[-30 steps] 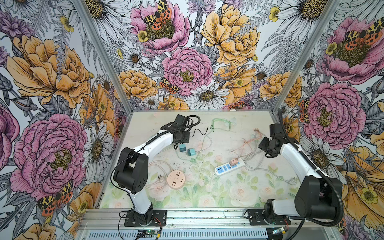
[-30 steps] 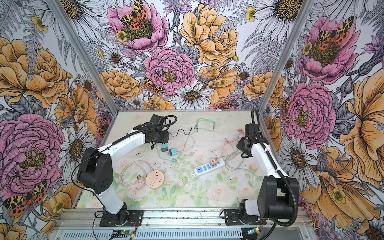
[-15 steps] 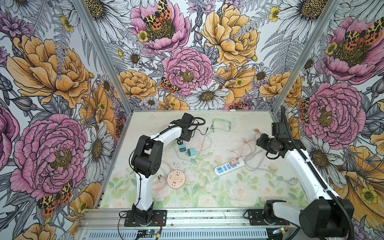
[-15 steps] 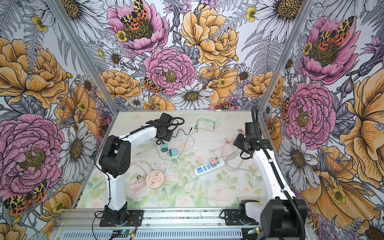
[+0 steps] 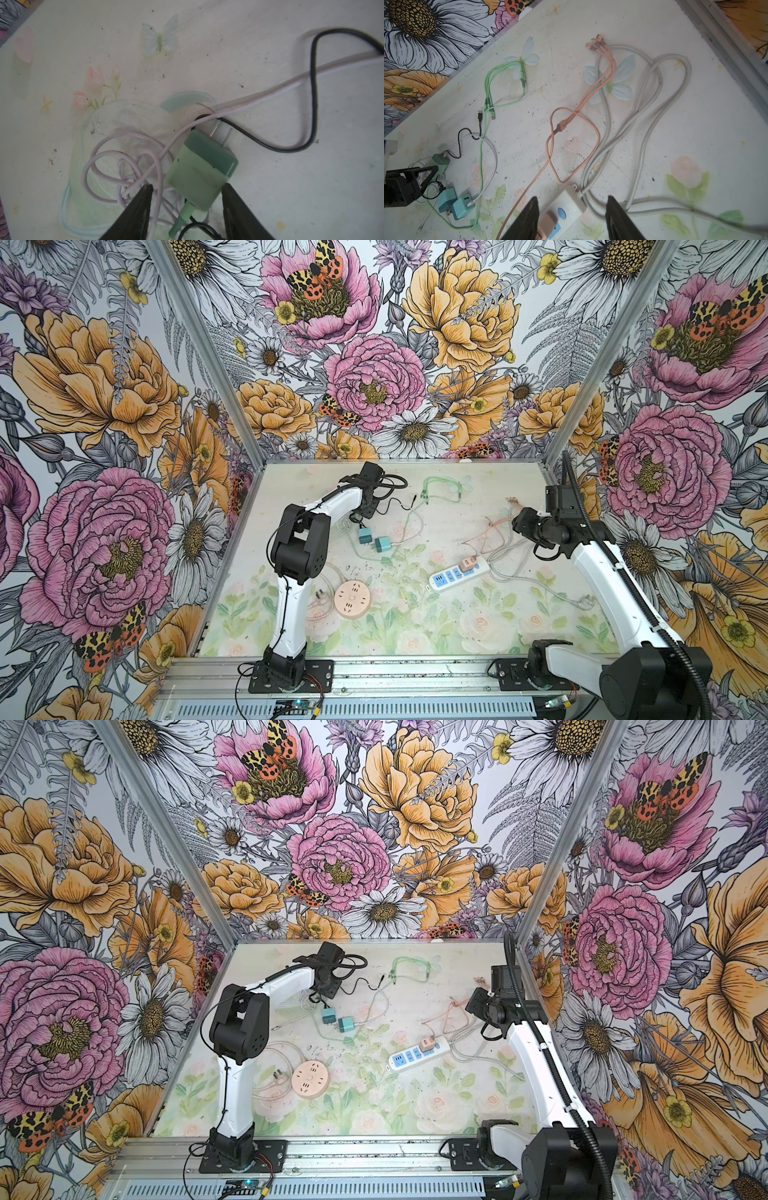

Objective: Insert the plug
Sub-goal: 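Lower the left gripper and grasp a teal charger block, then lift the teal charger with the left gripper toward the right gripper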

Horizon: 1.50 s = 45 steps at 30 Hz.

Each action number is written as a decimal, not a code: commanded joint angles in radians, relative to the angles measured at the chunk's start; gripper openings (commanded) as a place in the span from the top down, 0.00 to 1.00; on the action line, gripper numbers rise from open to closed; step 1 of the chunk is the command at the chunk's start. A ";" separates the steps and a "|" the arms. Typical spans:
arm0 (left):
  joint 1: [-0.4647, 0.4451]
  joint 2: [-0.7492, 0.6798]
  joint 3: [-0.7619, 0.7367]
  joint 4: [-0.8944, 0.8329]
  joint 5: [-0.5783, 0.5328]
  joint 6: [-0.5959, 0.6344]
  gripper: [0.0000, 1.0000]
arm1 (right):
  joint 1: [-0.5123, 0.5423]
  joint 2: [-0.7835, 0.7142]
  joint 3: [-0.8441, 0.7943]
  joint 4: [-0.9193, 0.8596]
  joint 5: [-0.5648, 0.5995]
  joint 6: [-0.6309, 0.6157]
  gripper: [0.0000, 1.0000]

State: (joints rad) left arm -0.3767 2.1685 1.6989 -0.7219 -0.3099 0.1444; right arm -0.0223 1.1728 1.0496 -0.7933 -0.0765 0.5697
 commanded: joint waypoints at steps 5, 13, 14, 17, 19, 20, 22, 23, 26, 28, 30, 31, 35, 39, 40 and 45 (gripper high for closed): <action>0.038 0.031 0.037 -0.003 0.155 0.059 0.43 | 0.014 0.020 0.033 0.003 -0.013 -0.014 0.46; 0.038 0.069 0.055 -0.009 0.227 0.061 0.44 | 0.022 0.027 0.029 0.002 -0.014 -0.014 0.46; 0.038 0.071 0.053 -0.007 0.231 0.061 0.44 | 0.021 0.025 0.027 0.002 -0.013 -0.016 0.46; 0.039 0.073 0.049 -0.008 0.230 0.049 0.46 | 0.022 0.019 0.026 0.000 -0.013 -0.018 0.46; 0.040 0.068 0.045 -0.008 0.236 0.039 0.48 | 0.022 0.016 0.023 0.002 -0.014 -0.016 0.46; 0.041 0.064 0.044 -0.008 0.239 0.033 0.50 | 0.021 0.015 0.023 0.001 -0.014 -0.015 0.46; 0.045 0.052 0.044 -0.008 0.254 0.017 0.54 | 0.021 0.012 0.021 0.002 -0.017 -0.012 0.46; 0.047 0.043 0.045 -0.008 0.266 0.003 0.57 | 0.022 0.010 0.021 0.001 -0.018 -0.011 0.46; 0.054 0.000 0.043 -0.007 0.332 -0.035 0.62 | 0.022 0.008 0.017 0.002 -0.017 -0.007 0.46; 0.053 -0.038 0.037 -0.005 0.370 -0.059 0.62 | 0.022 0.006 0.012 0.002 -0.020 -0.002 0.46; 0.052 -0.084 0.029 -0.006 0.380 -0.102 0.62 | 0.022 0.004 0.006 0.003 -0.025 0.000 0.46; 0.052 -0.105 0.022 -0.006 0.382 -0.126 0.62 | 0.023 0.004 0.003 0.003 -0.026 0.002 0.46; 0.053 -0.219 -0.022 -0.005 0.414 -0.216 0.62 | 0.034 0.000 -0.004 0.005 -0.025 0.005 0.47; 0.052 -0.337 -0.082 -0.006 0.404 -0.273 0.62 | 0.052 -0.003 -0.008 0.006 -0.020 0.005 0.47; 0.050 -0.382 -0.096 -0.006 0.399 -0.284 0.62 | 0.055 -0.002 -0.008 0.008 -0.019 0.005 0.47; 0.049 -0.506 -0.153 -0.002 0.440 -0.374 0.64 | 0.103 -0.015 -0.013 0.040 -0.019 0.012 0.47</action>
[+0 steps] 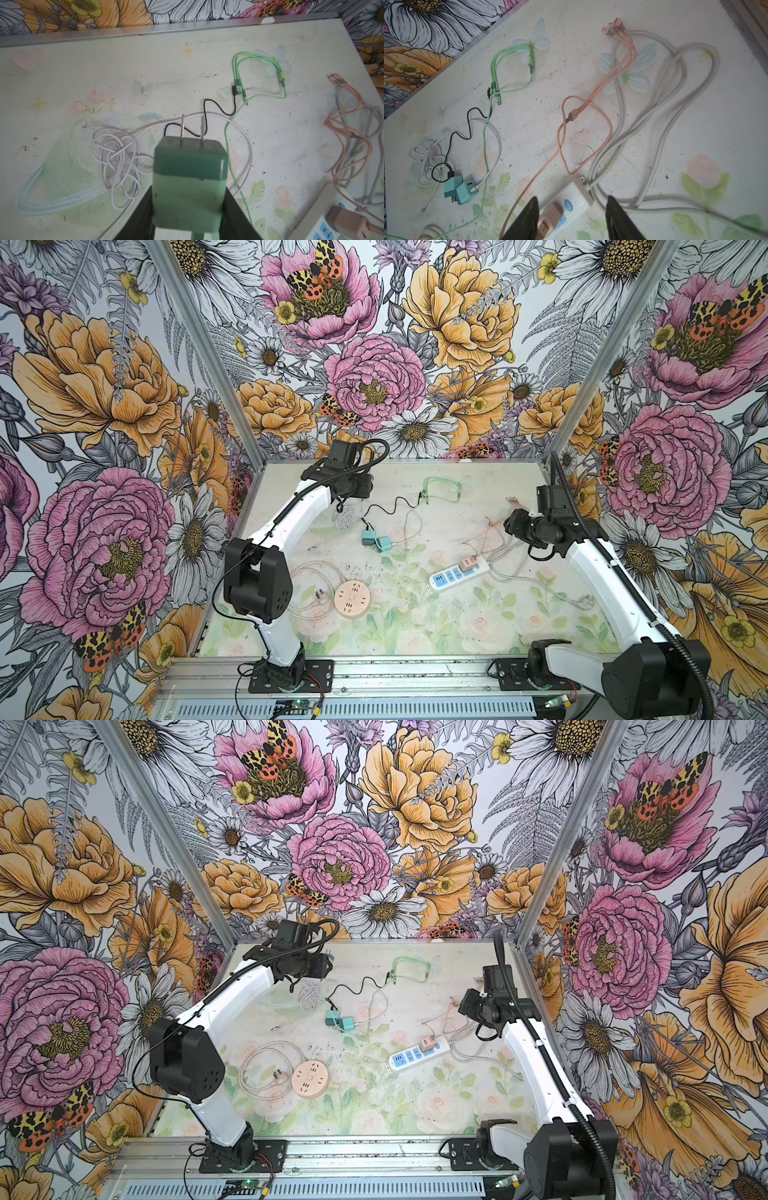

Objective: Insert the plug
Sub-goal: 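Lift the teal charger with the left gripper toward the right gripper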

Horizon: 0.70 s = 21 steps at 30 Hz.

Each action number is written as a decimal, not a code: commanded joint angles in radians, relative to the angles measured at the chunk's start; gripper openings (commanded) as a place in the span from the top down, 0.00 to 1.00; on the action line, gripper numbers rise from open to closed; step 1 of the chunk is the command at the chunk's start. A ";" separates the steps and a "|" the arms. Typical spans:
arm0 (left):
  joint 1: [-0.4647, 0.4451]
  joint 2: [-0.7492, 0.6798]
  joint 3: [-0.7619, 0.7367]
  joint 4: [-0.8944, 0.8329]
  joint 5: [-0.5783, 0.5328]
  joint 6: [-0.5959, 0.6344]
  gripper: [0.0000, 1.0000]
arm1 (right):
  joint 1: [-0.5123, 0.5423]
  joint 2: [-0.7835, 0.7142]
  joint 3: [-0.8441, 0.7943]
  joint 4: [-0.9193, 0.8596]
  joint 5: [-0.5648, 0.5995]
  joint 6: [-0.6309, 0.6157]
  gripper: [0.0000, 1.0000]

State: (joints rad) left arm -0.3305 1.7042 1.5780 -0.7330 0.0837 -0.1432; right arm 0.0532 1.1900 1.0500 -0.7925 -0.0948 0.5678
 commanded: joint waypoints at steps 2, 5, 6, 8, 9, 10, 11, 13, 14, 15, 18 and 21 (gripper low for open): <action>-0.004 -0.070 -0.051 0.016 0.057 -0.136 0.65 | 0.056 -0.049 -0.028 0.076 -0.003 0.020 0.46; -0.012 -0.118 -0.109 0.055 0.060 -0.231 0.67 | 0.109 -0.078 -0.060 0.146 -0.003 0.039 0.46; -0.013 -0.136 -0.138 0.079 0.066 -0.267 0.68 | 0.130 -0.085 -0.072 0.169 -0.003 0.047 0.47; -0.016 -0.171 -0.202 0.130 0.074 -0.343 0.68 | 0.174 -0.086 -0.085 0.200 0.001 0.056 0.46; -0.019 -0.191 -0.244 0.168 0.079 -0.383 0.69 | 0.200 -0.083 -0.089 0.213 0.006 0.057 0.46; -0.024 -0.212 -0.288 0.213 0.087 -0.424 0.69 | 0.227 -0.078 -0.093 0.225 0.016 0.057 0.47; -0.027 -0.229 -0.324 0.251 0.091 -0.459 0.69 | 0.252 -0.074 -0.096 0.236 0.027 0.061 0.47; -0.034 -0.273 -0.407 0.341 0.098 -0.535 0.70 | 0.312 -0.075 -0.115 0.280 0.056 0.073 0.47; -0.037 -0.291 -0.444 0.378 0.099 -0.571 0.71 | 0.332 -0.077 -0.123 0.302 0.068 0.079 0.47; -0.038 -0.312 -0.483 0.425 0.099 -0.613 0.71 | 0.363 -0.082 -0.138 0.338 0.086 0.089 0.47; -0.043 -0.360 -0.589 0.559 0.120 -0.721 0.72 | 0.448 -0.090 -0.205 0.473 0.125 0.126 0.47; -0.061 -0.396 -0.648 0.614 0.108 -0.782 0.72 | 0.524 -0.061 -0.247 0.587 0.127 0.148 0.47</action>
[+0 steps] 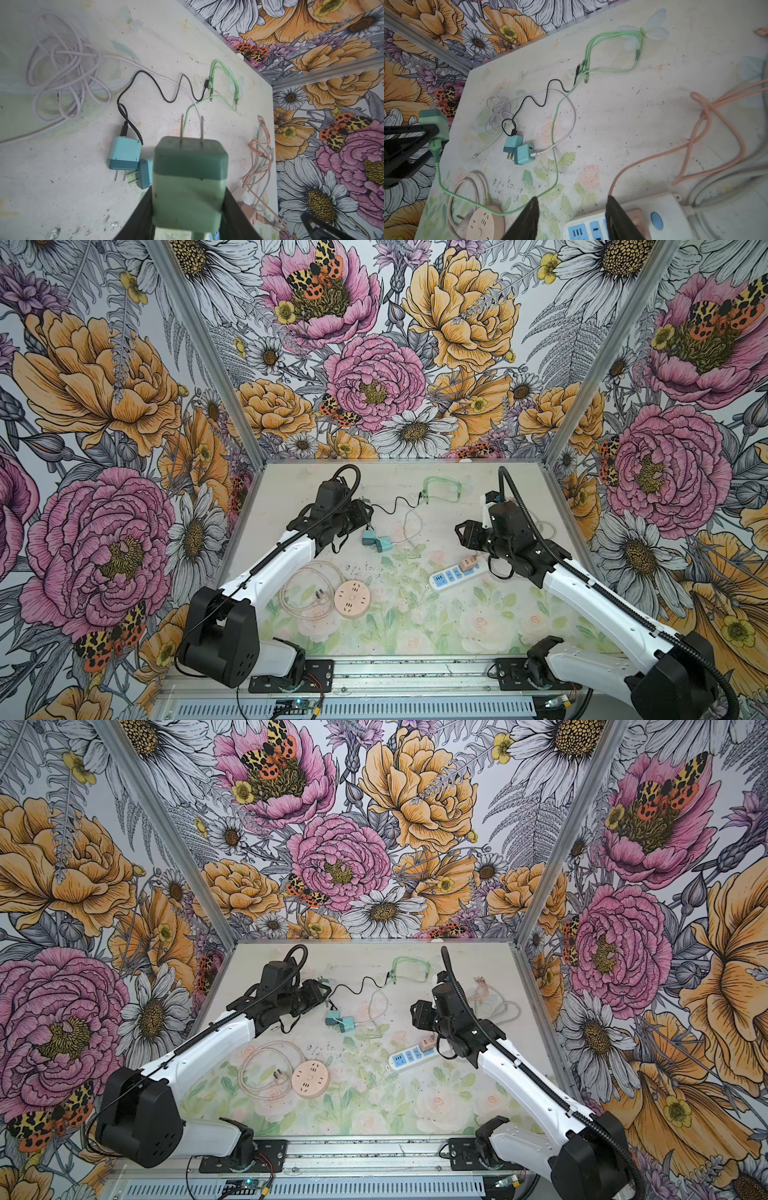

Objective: Insert the plug
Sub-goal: 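Lift the teal charger with the left gripper toward the right gripper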

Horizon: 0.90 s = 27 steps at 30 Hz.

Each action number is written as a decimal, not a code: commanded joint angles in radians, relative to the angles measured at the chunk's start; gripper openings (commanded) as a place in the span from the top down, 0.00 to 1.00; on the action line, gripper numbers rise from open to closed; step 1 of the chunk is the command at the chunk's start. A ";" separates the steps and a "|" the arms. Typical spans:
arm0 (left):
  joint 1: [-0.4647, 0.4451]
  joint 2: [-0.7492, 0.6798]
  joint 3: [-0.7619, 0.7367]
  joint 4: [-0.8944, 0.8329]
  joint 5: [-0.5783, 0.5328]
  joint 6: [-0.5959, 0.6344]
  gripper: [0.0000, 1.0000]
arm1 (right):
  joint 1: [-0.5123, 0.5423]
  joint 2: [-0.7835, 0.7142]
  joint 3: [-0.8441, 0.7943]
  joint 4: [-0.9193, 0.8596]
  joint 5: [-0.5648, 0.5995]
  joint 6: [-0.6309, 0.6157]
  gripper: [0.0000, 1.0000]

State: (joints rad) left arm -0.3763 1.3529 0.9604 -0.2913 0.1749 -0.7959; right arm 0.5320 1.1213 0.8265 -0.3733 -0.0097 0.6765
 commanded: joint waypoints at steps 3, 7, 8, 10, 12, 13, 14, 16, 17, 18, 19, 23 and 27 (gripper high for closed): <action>-0.038 -0.077 -0.061 0.186 -0.008 -0.157 0.71 | 0.126 0.047 -0.043 0.252 0.057 0.035 0.47; -0.056 -0.113 -0.108 0.214 -0.016 -0.199 0.71 | 0.203 0.067 -0.092 0.426 0.038 0.027 0.46; -0.059 -0.126 -0.126 0.221 -0.026 -0.210 0.71 | 0.217 0.070 -0.105 0.472 0.033 0.027 0.46; -0.061 -0.151 -0.162 0.245 -0.043 -0.240 0.71 | 0.238 0.082 -0.111 0.523 0.034 0.025 0.45; -0.065 -0.172 -0.192 0.270 -0.048 -0.263 0.71 | 0.255 0.113 -0.093 0.525 0.028 0.012 0.45; -0.067 -0.180 -0.194 0.267 -0.053 -0.260 0.71 | 0.256 0.127 -0.084 0.526 0.023 0.003 0.45; -0.075 -0.182 -0.188 0.248 -0.066 -0.246 0.71 | 0.286 0.140 -0.080 0.534 0.019 -0.009 0.45; -0.092 -0.183 -0.162 0.198 -0.091 -0.218 0.70 | 0.308 0.157 -0.081 0.567 0.010 -0.023 0.44; -0.097 -0.182 -0.158 0.190 -0.099 -0.212 0.70 | 0.319 0.163 -0.085 0.590 0.008 -0.031 0.44; -0.099 -0.182 -0.161 0.194 -0.098 -0.218 0.71 | 0.328 0.169 -0.087 0.611 0.004 -0.039 0.44; -0.098 -0.182 -0.169 0.207 -0.096 -0.227 0.70 | 0.335 0.175 -0.085 0.623 0.001 -0.045 0.44; -0.098 -0.170 -0.183 0.241 -0.079 -0.255 0.71 | 0.363 0.208 -0.072 0.651 0.002 -0.071 0.43; -0.104 -0.167 -0.192 0.258 -0.071 -0.272 0.71 | 0.381 0.223 -0.086 0.705 0.038 -0.081 0.41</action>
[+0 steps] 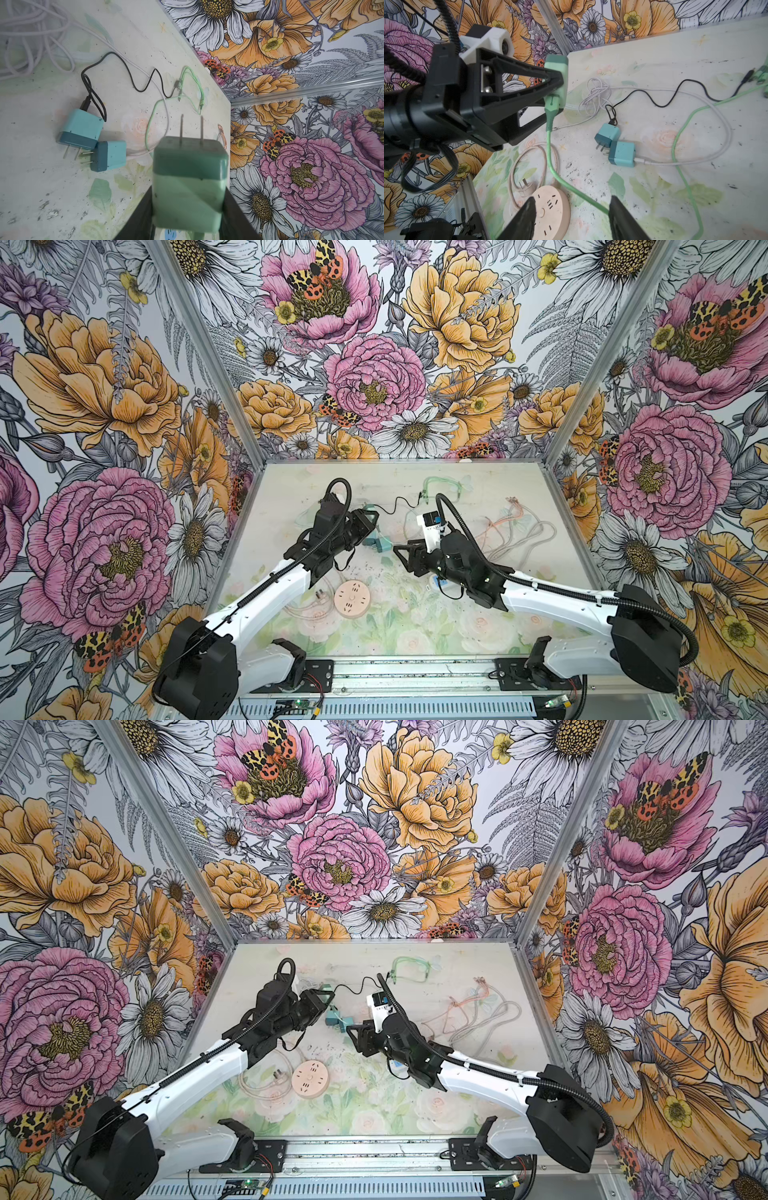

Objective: Insert the plug
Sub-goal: 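Lift the teal charger with the left gripper toward the right gripper, then grasp the teal charger with the right gripper beside the left gripper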

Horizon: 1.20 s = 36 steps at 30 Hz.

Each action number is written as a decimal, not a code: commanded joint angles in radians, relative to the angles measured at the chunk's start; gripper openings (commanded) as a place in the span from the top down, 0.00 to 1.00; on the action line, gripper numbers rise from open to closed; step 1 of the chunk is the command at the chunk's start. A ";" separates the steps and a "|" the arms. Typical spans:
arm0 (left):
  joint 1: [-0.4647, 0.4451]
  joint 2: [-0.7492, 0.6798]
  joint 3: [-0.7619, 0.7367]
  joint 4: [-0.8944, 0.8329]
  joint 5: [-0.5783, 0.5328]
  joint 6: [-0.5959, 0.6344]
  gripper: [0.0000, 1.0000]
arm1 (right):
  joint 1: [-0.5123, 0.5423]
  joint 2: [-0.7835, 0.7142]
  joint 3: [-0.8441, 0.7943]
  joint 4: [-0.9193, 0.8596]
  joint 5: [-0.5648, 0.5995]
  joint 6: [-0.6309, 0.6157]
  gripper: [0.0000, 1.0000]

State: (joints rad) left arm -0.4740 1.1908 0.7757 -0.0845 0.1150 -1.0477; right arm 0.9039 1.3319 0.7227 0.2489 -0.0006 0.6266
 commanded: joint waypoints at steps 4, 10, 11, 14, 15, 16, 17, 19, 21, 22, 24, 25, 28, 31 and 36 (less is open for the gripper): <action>-0.013 -0.010 -0.010 0.064 -0.004 -0.034 0.71 | 0.012 0.042 0.024 0.112 0.053 -0.046 0.40; -0.019 -0.016 -0.012 0.066 0.019 -0.048 0.72 | 0.023 0.090 0.030 0.214 0.090 -0.069 0.37; -0.020 -0.017 -0.014 0.066 0.027 -0.052 0.72 | 0.024 0.099 0.033 0.231 0.096 -0.075 0.36; -0.023 -0.020 -0.021 0.066 0.046 -0.062 0.72 | 0.032 0.121 0.043 0.277 0.123 -0.092 0.35; -0.024 -0.023 -0.026 0.069 0.047 -0.066 0.72 | 0.033 0.128 0.048 0.283 0.128 -0.097 0.35; -0.026 -0.029 -0.033 0.075 0.045 -0.072 0.72 | 0.035 0.139 0.058 0.280 0.134 -0.104 0.34; -0.027 -0.037 -0.040 0.081 0.044 -0.078 0.72 | 0.034 0.148 0.067 0.277 0.134 -0.109 0.35; -0.030 -0.046 -0.049 0.086 0.043 -0.087 0.72 | 0.035 0.166 0.073 0.289 0.134 -0.111 0.35; -0.035 -0.049 -0.052 0.087 0.047 -0.089 0.73 | 0.038 0.179 0.071 0.320 0.139 -0.110 0.34; -0.037 -0.050 -0.055 0.087 0.048 -0.094 0.73 | 0.040 0.187 0.072 0.334 0.142 -0.110 0.34; -0.044 -0.057 -0.064 0.099 0.049 -0.105 0.73 | 0.040 0.205 0.083 0.338 0.147 -0.110 0.34; -0.046 -0.062 -0.071 0.110 0.048 -0.114 0.73 | 0.040 0.216 0.092 0.334 0.147 -0.112 0.34; -0.049 -0.076 -0.083 0.124 0.050 -0.125 0.73 | 0.041 0.244 0.106 0.335 0.148 -0.110 0.34; -0.057 -0.079 -0.087 0.124 0.057 -0.132 0.73 | 0.042 0.261 0.109 0.360 0.165 -0.105 0.34; -0.071 -0.078 -0.099 0.141 0.060 -0.154 0.73 | 0.041 0.287 0.112 0.411 0.183 -0.100 0.34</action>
State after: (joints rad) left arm -0.5346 1.1320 0.6949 0.0071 0.1516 -1.1805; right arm 0.9375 1.5982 0.8051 0.5900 0.1539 0.5297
